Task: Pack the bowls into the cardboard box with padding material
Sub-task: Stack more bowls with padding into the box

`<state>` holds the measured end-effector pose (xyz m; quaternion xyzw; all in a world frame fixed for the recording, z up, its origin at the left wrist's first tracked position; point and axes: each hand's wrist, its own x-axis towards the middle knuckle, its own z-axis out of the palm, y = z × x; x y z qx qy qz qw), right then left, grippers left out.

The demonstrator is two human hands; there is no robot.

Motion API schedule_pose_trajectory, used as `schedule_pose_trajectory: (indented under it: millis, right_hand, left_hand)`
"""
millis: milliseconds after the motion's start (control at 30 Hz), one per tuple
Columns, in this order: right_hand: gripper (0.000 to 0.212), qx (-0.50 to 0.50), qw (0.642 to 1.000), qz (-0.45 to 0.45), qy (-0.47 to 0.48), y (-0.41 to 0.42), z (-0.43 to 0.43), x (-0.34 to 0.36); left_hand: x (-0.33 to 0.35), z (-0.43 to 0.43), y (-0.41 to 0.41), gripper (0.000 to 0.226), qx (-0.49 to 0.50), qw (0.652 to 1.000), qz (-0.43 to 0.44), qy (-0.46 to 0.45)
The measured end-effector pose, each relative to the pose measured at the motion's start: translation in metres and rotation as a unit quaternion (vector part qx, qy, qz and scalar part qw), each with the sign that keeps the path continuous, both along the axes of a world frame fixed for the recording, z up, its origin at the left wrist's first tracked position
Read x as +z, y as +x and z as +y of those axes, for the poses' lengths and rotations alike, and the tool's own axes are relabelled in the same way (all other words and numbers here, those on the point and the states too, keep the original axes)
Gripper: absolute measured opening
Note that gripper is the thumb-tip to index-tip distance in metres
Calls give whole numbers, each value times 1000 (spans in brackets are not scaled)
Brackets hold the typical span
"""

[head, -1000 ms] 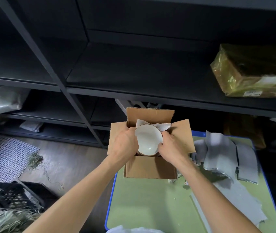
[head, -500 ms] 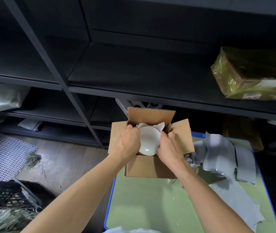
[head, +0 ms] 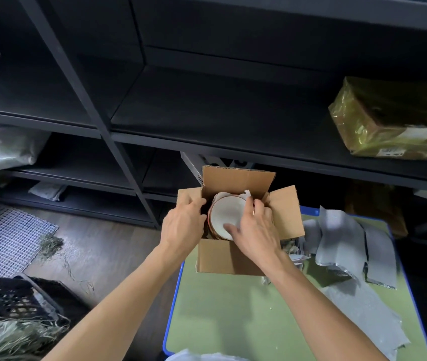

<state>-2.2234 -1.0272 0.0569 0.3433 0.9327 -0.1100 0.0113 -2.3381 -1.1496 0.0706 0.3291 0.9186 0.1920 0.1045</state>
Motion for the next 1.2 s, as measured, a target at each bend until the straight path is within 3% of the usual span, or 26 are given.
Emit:
schedule_pose_trajectory:
  millis: [267, 767, 1000, 1200]
  right_hand:
    - [109, 8, 998, -59, 16, -19, -15, 0]
    - [104, -10, 998, -67, 15, -28, -11, 1]
    - [98, -4, 993, -116, 2, -36, -14, -1]
    - [96, -5, 993, -120, 6, -34, -15, -3]
  left_hand:
    - [-13, -9, 5, 36, -15, 998, -39, 52]
    - [-25, -9, 5, 35, -11, 996, -39, 79]
    - [-27, -11, 4, 34, -16, 996, -39, 82]
    - [-25, -20, 13, 31, -46, 998, -14, 43]
